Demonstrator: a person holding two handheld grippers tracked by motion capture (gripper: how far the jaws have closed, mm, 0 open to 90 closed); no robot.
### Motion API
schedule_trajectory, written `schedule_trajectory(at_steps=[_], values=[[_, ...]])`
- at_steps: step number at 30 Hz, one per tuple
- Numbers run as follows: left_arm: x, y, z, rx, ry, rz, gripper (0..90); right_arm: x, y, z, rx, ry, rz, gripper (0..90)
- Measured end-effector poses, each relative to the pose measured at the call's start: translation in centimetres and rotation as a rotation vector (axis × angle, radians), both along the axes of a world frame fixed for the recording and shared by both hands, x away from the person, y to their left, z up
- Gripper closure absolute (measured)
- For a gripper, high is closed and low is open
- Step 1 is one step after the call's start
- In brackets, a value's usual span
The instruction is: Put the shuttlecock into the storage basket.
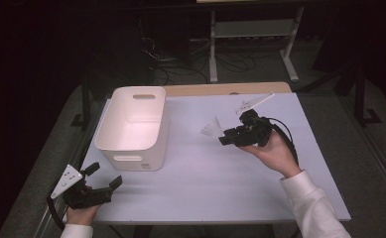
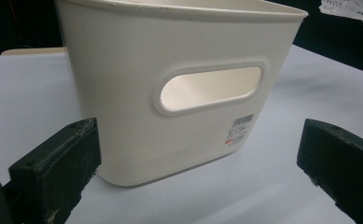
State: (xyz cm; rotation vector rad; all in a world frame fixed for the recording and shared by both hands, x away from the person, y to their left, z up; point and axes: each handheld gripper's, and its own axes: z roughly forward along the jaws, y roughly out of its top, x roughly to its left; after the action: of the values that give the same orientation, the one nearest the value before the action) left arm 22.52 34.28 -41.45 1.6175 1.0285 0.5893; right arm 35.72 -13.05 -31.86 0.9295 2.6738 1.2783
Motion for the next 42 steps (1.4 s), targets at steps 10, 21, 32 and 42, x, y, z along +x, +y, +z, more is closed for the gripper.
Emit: schedule_trajectory(at_steps=[10,21,32,42], values=[[0.0,0.0,0.0,0.001,-0.001,-0.002,0.0,0.6,1.0,0.7,-0.002,0.002,-0.006,63.8],[0.0,0.0,0.0,0.000,0.001,0.000,0.0,1.4,1.9,1.8,0.025,-0.007,-0.002,63.8],[0.0,0.0,0.0,-0.001,0.002,-0.001,0.0,1.9,3.1,2.3,0.032,-0.008,0.013,63.8],[0.0,0.0,0.0,-0.002,0.001,-0.002,0.0,2.3,4.3,2.4,0.037,-0.006,0.023,63.8]])
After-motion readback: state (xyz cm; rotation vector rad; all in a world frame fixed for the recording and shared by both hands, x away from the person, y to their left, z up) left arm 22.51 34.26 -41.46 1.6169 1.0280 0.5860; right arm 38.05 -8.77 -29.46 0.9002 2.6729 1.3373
